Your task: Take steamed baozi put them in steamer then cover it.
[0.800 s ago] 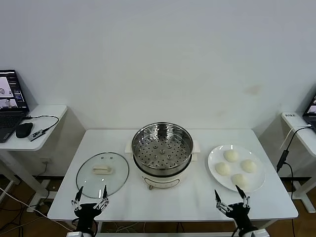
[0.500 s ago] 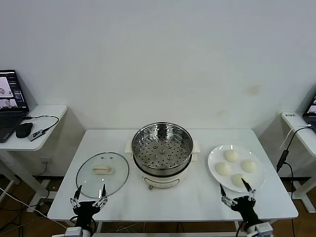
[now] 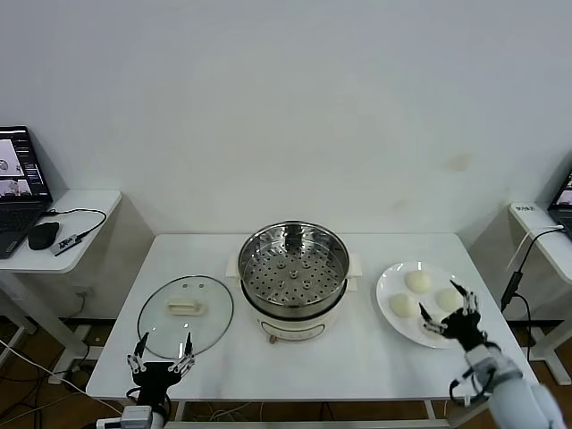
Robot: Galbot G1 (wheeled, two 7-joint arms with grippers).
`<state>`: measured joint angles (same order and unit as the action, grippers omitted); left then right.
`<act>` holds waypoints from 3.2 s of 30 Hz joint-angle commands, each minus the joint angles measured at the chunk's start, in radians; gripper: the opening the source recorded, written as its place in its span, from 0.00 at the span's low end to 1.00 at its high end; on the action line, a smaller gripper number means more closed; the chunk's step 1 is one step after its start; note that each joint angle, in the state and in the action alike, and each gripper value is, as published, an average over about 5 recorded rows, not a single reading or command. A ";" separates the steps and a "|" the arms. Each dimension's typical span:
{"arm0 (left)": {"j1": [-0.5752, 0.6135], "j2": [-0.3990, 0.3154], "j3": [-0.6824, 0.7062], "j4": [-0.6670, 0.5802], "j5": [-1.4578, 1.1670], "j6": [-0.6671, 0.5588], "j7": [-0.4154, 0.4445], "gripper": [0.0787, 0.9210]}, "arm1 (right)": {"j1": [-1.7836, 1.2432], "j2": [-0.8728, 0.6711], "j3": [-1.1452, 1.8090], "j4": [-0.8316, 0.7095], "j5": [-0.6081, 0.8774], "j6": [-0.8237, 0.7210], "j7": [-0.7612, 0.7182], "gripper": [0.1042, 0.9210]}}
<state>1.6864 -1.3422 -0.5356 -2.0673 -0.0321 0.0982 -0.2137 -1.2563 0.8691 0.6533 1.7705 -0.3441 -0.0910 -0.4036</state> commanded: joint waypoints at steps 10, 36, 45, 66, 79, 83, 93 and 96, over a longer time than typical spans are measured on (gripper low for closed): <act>0.002 -0.003 -0.014 -0.007 0.015 0.023 0.000 0.88 | 0.877 -0.309 -0.754 -0.484 -0.047 0.017 -0.466 0.88; 0.018 -0.010 -0.066 -0.001 0.015 0.028 0.004 0.88 | 1.197 0.043 -1.100 -1.024 -0.196 0.240 -0.667 0.88; 0.021 -0.012 -0.067 0.000 0.018 0.028 0.009 0.88 | 1.170 0.065 -1.055 -1.077 -0.212 0.236 -0.657 0.88; 0.022 -0.015 -0.068 0.000 0.026 0.024 0.015 0.88 | 1.172 0.151 -0.987 -1.207 -0.266 0.237 -0.611 0.80; 0.026 -0.019 -0.067 0.000 0.030 0.021 0.016 0.88 | 1.178 0.184 -0.971 -1.239 -0.283 0.231 -0.612 0.63; 0.027 -0.020 -0.066 -0.001 0.031 0.021 0.016 0.88 | 1.182 0.170 -0.982 -1.223 -0.268 0.225 -0.626 0.61; 0.031 -0.017 -0.063 -0.007 0.031 0.022 0.018 0.88 | 1.253 -0.012 -1.160 -0.937 0.006 0.115 -0.705 0.62; 0.031 -0.013 -0.060 -0.009 0.031 0.022 0.020 0.88 | 1.313 -0.080 -1.236 -0.825 0.120 0.071 -0.722 0.62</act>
<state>1.7165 -1.3525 -0.5928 -2.0790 -0.0011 0.1196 -0.1935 -0.0173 0.9193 -0.4461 0.7263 -0.4446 0.0576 -1.0868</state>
